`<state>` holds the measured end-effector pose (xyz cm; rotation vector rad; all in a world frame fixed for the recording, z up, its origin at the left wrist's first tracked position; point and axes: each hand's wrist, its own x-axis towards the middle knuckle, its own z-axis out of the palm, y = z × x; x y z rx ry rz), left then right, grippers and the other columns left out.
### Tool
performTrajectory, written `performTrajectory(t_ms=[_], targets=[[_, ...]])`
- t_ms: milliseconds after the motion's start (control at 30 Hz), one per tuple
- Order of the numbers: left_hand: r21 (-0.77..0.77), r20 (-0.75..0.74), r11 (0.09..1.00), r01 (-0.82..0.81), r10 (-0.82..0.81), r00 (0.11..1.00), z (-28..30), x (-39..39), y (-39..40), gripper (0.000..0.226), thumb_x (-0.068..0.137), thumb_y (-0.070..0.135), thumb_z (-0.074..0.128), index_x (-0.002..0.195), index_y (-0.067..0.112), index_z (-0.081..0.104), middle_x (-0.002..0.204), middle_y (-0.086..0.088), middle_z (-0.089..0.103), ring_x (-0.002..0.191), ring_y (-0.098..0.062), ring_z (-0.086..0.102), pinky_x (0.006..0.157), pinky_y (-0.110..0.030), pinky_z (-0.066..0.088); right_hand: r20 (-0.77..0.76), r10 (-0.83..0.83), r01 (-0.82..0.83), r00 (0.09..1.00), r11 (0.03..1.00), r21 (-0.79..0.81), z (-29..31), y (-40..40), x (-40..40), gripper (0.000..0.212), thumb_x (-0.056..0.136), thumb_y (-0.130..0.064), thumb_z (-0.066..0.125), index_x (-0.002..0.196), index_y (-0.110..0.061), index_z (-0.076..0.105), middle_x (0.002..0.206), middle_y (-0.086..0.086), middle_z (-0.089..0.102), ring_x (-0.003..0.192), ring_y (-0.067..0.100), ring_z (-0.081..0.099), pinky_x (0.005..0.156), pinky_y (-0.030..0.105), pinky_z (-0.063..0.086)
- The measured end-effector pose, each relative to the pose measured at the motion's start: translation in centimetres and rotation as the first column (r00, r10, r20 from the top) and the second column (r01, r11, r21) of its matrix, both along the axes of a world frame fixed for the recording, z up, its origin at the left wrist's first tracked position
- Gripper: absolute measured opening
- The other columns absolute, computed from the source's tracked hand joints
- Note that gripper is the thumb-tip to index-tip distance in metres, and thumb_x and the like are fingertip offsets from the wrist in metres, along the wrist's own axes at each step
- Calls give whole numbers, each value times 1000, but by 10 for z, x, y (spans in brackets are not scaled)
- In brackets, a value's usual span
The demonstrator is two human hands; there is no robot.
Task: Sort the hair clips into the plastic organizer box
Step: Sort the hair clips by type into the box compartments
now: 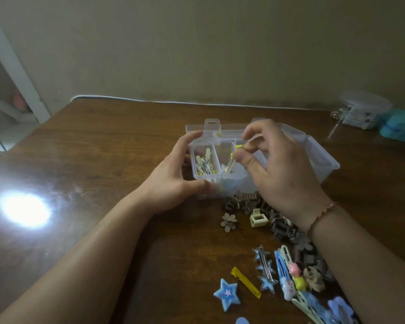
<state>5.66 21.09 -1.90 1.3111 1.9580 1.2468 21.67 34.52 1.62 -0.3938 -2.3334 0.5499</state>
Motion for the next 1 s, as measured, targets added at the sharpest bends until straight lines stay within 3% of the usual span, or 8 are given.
performTrajectory(t_ms=[200, 333, 400, 467, 567, 767, 867, 1000], targets=[[2, -1, 1000, 1, -1, 1000, -1, 0, 0, 98, 58, 57, 74, 142, 56, 22, 142, 12, 45, 123, -8, 51, 105, -44, 46, 51, -185, 176, 981, 974, 143, -4, 9, -1, 16, 90, -26, 59, 98, -22, 72, 110, -5, 67, 110, 16, 52, 94, 33, 41], [6, -2, 1000, -9, 9, 1000, -1, 0, 0, 100, 57, 56, 75, 143, 54, 23, 140, 13, 47, 122, -8, 52, 105, -43, 47, 157, 50, -66, 986, 993, 97, 21, -5, 27, 14, 88, -31, 57, 94, -29, 69, 79, -18, 63, 71, 1, 57, 62, 15, 43], [8, -4, 1000, -10, 10, 1000, -1, 0, 0, 100, 58, 55, 75, 143, 54, 23, 140, 13, 47, 122, -7, 52, 105, -42, 47, 521, 167, -206, 837, 978, 18, 34, -15, 40, 21, 84, -45, 55, 101, -42, 65, 81, -26, 60, 76, -7, 57, 61, 13, 43], [8, -6, 1000, -12, 12, 1000, -2, 0, 0, 99, 57, 56, 75, 143, 54, 23, 140, 14, 46, 121, -5, 52, 105, -41, 46, 828, 176, -303, 532, 953, -8, 39, -19, 47, 36, 81, -54, 60, 116, -53, 51, 103, -31, 56, 94, -10, 53, 79, 19, 48], [5, -16, 1000, -11, 11, 1000, -2, 0, 1, 99, 59, 55, 74, 143, 54, 23, 140, 14, 46, 121, -3, 51, 104, -38, 46, 919, 168, -382, 357, 924, -21, 38, -25, 48, 51, 75, -60, 68, 119, -49, 44, 114, -28, 48, 103, -4, 48, 87, 25, 47], [0, -14, 1000, -11, 11, 1000, -2, 0, 0, 99, 60, 53, 76, 144, 54, 22, 135, 20, 46, 119, -4, 52, 102, -36, 47, 877, 167, -436, 450, 898, 53, 33, -32, 45, 23, 85, -51, 63, 103, -41, 52, 100, -23, 51, 95, -3, 46, 81, 26, 44], [3, -18, 1000, -9, 9, 1000, -1, 0, 1, 97, 65, 45, 77, 144, 53, 22, 133, 24, 45, 118, -3, 52, 102, -35, 47, 812, 260, -355, 523, 932, -70, 39, -18, 47, 13, 86, -44, 62, 96, -44, 53, 97, -26, 55, 92, -7, 51, 77, 20, 45], [5, -18, 1000, -11, 11, 1000, -1, 0, 0, 95, 67, 42, 77, 144, 53, 22, 139, 15, 45, 120, -5, 52, 105, -40, 46, 410, 392, -248, 824, 899, -361, 47, -4, 49, 12, 74, -39, 68, 85, -39, 63, 88, -19, 66, 76, 3, 62, 63, 15, 51]])
